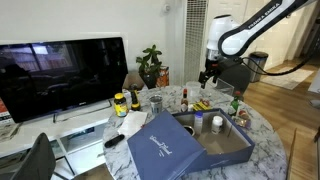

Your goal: Move the white bottle into the blue box

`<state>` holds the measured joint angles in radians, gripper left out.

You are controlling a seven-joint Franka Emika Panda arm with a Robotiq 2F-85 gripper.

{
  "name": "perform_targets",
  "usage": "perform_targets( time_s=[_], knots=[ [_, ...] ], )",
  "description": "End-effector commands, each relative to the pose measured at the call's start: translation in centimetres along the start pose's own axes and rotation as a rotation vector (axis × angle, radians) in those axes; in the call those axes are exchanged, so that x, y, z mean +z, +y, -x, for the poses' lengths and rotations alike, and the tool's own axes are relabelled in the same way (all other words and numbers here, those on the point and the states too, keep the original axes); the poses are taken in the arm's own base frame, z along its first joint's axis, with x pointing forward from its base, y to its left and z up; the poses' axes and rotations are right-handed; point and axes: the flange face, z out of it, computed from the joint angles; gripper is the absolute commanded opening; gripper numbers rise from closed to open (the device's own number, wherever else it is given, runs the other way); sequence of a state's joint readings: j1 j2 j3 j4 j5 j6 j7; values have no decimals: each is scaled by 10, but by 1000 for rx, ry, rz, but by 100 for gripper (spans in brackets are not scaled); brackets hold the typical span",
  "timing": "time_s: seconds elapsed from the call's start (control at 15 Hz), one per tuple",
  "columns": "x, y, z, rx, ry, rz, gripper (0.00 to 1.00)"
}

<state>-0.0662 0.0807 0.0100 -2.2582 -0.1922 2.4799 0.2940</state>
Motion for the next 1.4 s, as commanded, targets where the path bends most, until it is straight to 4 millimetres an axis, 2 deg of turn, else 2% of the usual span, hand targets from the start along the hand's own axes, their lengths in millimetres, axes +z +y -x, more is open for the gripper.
perform_targets(
  time_s=[0.0, 0.13, 0.33, 0.4, 0.8, 1.0, 1.07, 1.13, 1.33],
  knots=[
    [4, 5, 2, 18, 19, -38, 100],
    [8, 11, 4, 20, 22, -44, 100],
    [4, 7, 0, 15, 33, -47, 100],
    [8, 6, 1, 26, 15, -64, 100],
    [57, -3, -1, 7, 41, -79, 100],
    [79, -20, -3, -69, -5, -112, 100],
    [66, -9, 0, -27, 14, -90, 100],
    [72, -12, 0, -35, 5, -91, 100],
    [69, -10, -3, -31, 12, -90, 100]
  ],
)
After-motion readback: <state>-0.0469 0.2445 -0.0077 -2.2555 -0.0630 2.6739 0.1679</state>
